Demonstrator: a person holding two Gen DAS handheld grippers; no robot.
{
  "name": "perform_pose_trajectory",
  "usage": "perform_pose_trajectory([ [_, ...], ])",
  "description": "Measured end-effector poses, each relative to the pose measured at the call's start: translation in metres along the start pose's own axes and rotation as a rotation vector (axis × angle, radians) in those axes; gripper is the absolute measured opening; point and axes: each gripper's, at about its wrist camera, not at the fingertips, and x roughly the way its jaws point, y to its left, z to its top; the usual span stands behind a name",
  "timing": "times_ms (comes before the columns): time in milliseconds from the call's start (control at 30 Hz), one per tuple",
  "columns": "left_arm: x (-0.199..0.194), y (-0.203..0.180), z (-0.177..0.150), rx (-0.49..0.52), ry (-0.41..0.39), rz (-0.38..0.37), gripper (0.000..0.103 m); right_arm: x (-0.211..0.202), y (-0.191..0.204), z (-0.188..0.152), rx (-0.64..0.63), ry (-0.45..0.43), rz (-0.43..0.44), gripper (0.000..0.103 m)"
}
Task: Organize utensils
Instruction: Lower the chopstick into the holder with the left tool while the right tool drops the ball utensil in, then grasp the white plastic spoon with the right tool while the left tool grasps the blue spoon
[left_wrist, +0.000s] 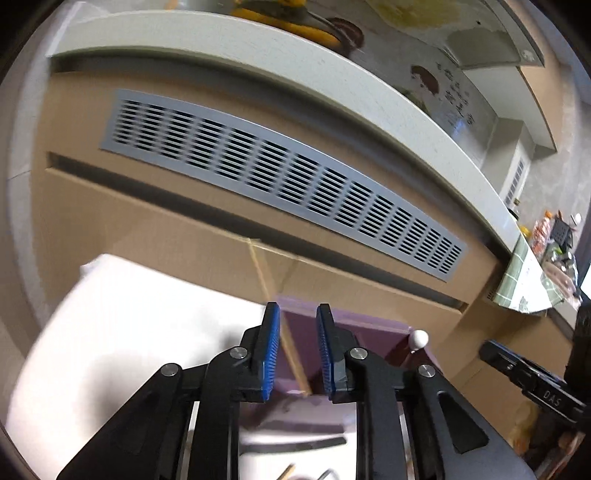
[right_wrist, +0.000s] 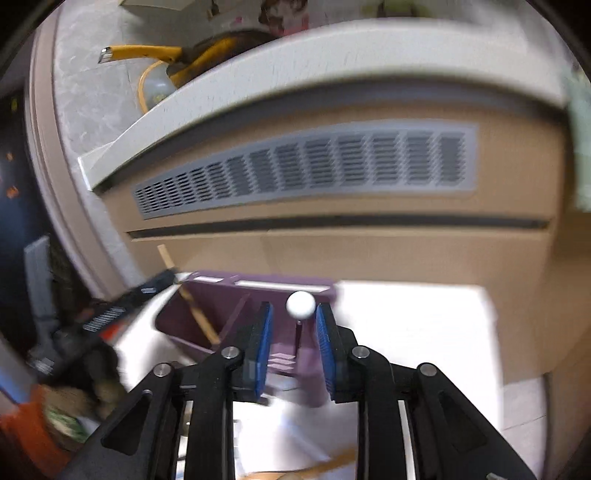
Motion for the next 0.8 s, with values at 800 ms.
perform_pose_trajectory([
  [800,-0.053,0.036,-0.106,0.073,0.41,0.088,0.024,0.013,0.002,-0.124,-0.045,0.464,0.124,0.044],
])
